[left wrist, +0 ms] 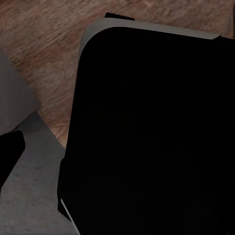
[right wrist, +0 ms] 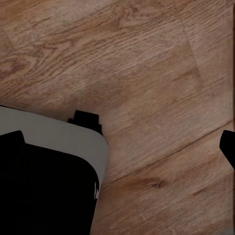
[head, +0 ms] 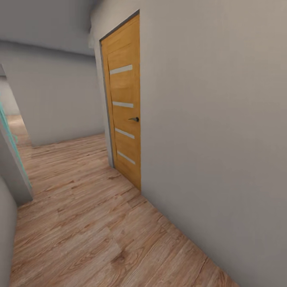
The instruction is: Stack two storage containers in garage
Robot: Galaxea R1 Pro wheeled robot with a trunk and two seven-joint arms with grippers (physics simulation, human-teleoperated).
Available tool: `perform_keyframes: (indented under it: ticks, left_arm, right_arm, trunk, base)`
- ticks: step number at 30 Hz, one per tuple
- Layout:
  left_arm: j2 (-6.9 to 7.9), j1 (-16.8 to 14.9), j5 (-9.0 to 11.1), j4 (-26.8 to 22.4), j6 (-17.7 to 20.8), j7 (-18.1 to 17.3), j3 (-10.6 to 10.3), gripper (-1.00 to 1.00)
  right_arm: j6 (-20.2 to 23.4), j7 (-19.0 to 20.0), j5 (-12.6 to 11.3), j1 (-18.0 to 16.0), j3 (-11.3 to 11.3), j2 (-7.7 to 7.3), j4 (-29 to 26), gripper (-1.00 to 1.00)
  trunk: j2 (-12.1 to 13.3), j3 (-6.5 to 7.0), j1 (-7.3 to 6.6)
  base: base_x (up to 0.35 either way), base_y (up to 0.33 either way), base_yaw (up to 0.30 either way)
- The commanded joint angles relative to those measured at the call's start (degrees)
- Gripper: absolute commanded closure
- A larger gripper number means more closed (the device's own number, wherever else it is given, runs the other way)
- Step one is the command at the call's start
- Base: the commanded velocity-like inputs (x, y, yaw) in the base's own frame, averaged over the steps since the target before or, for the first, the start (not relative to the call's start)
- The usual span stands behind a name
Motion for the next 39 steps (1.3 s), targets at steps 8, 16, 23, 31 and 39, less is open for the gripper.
perform_keyframes:
  ticks: [8,16,23,31,39]
  left_arm:
    - [-0.01,0.0,0.2,-0.1,-0.1,0.1,0.2,-1.0]
    - [-0.01,0.0,0.2,-0.1,-0.1,0.1,0.2,-1.0]
    - [-0.01,0.0,0.2,-0.1,-0.1,0.1,0.2,-1.0]
    - [-0.01,0.0,0.3,-0.1,-0.1,0.1,0.2,-1.0]
    - [-0.01,0.0,0.3,-0.1,-0.1,0.1,0.2,-1.0]
  right_arm:
    - [-0.4,0.0,0.2,-0.1,0.7,-0.39,0.2,-1.0]
    - [-0.3,-0.3,0.2,-0.1,0.6,-0.29,0.2,-1.0]
    - [-0.2,-0.3,0.1,-0.1,0.6,-0.36,0.2,-1.0]
    - [-0.1,0.1,0.0,0.0,0.6,-0.32,0.3,-1.0]
    - [-0.1,0.1,0.0,0.0,0.6,-0.4,0.3,-1.0]
  trunk:
    - [0.0,-0.05,0.03]
    - [0.0,-0.05,0.03]
    - [0.0,-0.05,0.03]
    - [0.0,-0.05,0.03]
    - [0.0,-0.05,0.03]
  base:
    - [0.32,0.0,0.001]
    - [0.321,0.0,0.116]
    - [0.321,0.0,0.291]
    - [0.321,0.0,0.3]
    - [0.321,0.0,0.3]
